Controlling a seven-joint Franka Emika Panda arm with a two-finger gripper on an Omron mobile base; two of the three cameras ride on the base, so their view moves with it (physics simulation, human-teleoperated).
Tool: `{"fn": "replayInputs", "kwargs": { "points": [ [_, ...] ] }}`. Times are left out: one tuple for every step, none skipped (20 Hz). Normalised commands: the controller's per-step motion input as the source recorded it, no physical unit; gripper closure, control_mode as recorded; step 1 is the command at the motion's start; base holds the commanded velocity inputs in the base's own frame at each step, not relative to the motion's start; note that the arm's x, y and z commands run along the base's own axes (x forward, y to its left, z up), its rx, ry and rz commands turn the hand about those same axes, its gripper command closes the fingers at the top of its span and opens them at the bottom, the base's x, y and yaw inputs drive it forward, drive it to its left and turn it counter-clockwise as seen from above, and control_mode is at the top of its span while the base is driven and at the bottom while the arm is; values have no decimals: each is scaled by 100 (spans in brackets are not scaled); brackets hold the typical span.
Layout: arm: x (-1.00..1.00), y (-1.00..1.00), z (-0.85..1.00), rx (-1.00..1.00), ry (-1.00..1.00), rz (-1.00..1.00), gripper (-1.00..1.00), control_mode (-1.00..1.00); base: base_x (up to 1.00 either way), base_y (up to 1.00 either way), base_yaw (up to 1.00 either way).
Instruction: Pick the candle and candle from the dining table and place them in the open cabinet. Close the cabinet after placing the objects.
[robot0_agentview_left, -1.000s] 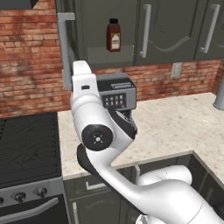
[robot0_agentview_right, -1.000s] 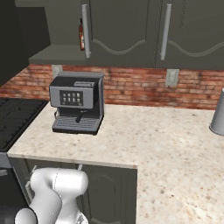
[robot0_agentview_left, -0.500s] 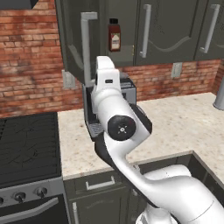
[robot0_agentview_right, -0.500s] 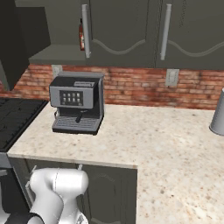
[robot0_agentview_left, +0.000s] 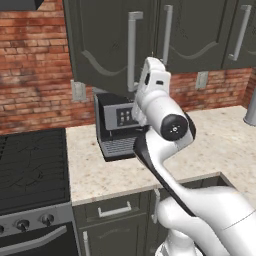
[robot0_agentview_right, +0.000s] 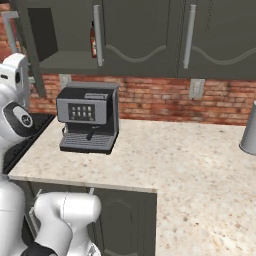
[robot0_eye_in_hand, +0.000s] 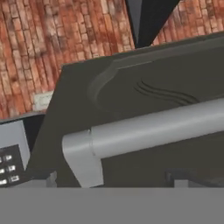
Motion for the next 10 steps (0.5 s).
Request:
{"fn": "replayInputs", "kwargs": {
  "points": [
    [54,-59,0,11,-2,0,-100,-100,0,0,0],
    [56,-56,0,11,-2,0,-100,-100,0,0,0],
    [56,-51,4,11,-2,0,-100,-100,0,0,0],
    [54,-47,5,11,-2,0,-100,-100,0,0,0],
    [54,-44,8,11,-3,0,-100,-100,0,0,0],
    [51,-41,9,11,-3,0,-100,-100,0,0,0],
    [53,-38,9,10,-3,0,-100,-100,0,0,0],
    [54,-36,12,10,-3,0,-100,-100,0,0,0],
    [56,-34,12,10,-2,0,-100,-100,0,0,0],
    [59,-31,11,10,-2,0,-100,-100,0,0,0]
  ]
}}
